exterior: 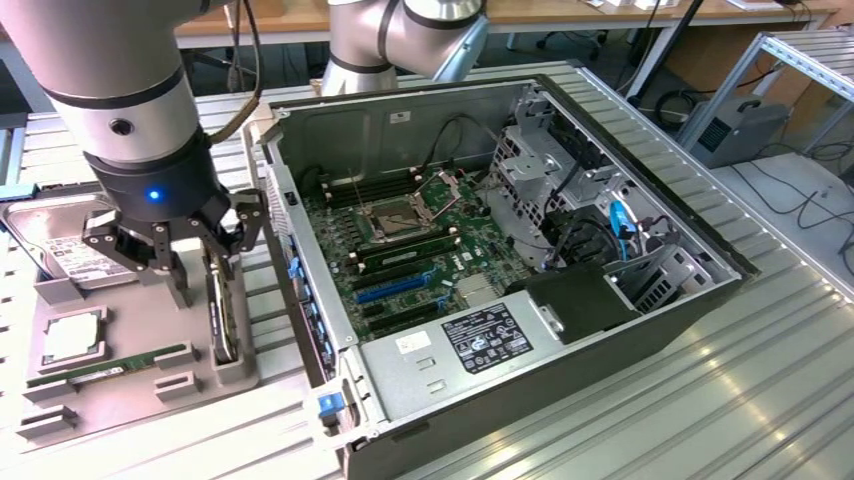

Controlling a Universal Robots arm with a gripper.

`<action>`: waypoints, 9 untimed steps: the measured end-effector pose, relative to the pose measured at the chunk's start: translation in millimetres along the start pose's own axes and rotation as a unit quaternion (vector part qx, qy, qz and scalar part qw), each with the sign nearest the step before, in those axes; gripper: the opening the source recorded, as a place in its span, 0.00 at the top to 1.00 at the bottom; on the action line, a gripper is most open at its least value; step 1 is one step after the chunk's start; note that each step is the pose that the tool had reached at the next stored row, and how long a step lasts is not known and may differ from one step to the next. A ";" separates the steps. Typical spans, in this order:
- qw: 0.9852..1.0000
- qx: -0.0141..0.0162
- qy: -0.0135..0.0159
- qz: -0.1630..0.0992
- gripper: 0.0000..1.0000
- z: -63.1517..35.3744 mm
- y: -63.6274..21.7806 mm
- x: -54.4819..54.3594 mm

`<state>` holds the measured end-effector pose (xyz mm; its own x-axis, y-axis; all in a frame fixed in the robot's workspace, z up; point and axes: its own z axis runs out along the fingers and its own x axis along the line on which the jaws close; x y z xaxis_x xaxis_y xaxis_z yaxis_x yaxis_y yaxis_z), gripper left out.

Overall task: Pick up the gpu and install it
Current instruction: 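Pick up the gpu and move the gpu toward the slot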

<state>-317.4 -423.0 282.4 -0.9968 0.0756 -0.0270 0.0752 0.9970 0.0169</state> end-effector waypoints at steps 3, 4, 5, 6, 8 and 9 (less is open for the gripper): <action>1.000 0.000 0.000 0.000 0.52 14.1 9.6 0.7; 1.000 0.000 0.000 0.000 0.52 20.6 11.1 0.9; 1.000 0.000 0.000 0.000 0.52 24.4 11.6 0.5; 1.000 0.000 0.000 0.000 0.52 25.8 11.7 -0.3; 1.000 0.000 0.000 0.000 0.52 27.1 11.7 -1.5; 1.000 0.000 0.000 0.000 0.52 27.7 11.8 -2.1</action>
<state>-313.6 -411.1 255.0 -0.9968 0.0755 -0.0270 0.0751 0.9970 0.0169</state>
